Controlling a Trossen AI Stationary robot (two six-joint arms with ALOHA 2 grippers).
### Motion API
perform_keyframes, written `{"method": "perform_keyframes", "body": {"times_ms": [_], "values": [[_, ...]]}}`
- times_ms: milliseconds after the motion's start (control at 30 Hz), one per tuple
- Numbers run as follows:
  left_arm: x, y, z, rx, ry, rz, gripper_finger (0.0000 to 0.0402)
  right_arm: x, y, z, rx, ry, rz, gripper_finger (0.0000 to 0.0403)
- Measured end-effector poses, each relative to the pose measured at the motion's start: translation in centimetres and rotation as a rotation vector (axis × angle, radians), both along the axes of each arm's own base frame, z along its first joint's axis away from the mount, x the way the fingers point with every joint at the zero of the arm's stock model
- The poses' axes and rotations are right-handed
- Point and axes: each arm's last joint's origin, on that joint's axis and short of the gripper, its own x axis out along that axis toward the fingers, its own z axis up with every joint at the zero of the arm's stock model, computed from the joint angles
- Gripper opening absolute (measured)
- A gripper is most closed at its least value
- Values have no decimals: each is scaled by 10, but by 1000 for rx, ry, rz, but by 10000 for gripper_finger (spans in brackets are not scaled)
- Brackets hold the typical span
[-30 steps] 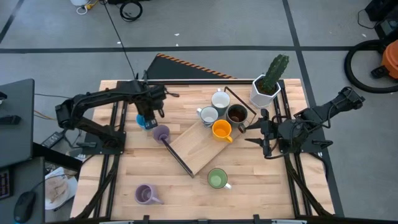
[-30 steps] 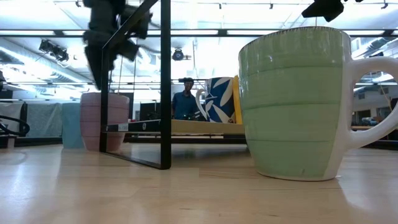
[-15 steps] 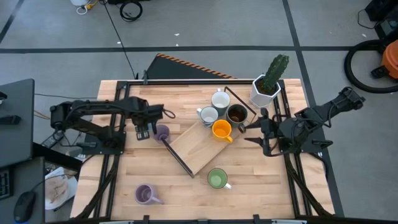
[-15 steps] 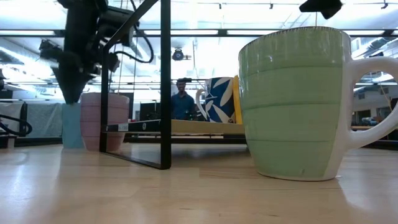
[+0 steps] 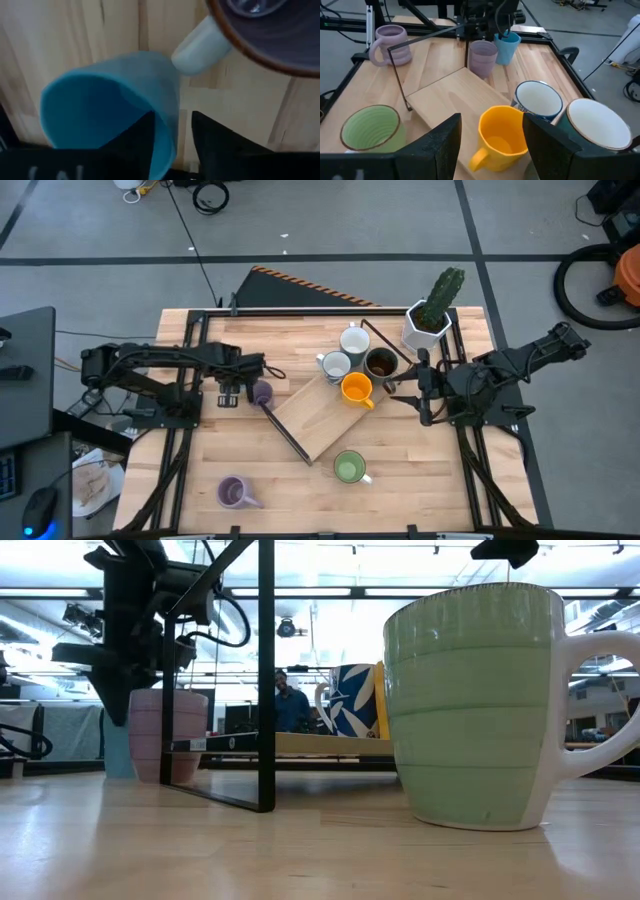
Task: Place coffee mugs
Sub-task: Put the light blue mug on the shelf
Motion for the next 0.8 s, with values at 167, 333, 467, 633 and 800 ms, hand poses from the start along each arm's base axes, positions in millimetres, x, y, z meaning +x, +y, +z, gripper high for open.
{"method": "perform_keyframes", "body": {"times_ms": [167, 333, 467, 633, 800], "values": [[0, 5, 0, -29, 4, -53, 80, 2, -3, 1, -17, -6, 6, 216], [-1, 9, 0, -43, 3, -53, 22, 4, -8, 3, -48, -19, -11, 216], [-2, 12, 1, -49, 0, -38, 22, 6, -13, 4, -62, -27, -35, 216], [4, 20, 14, -34, -54, 18, 22, 7, -18, 3, -39, -19, -24, 216], [13, 33, 48, -50, -185, 162, 22, 9, -23, 4, -20, -20, -23, 216]]}}
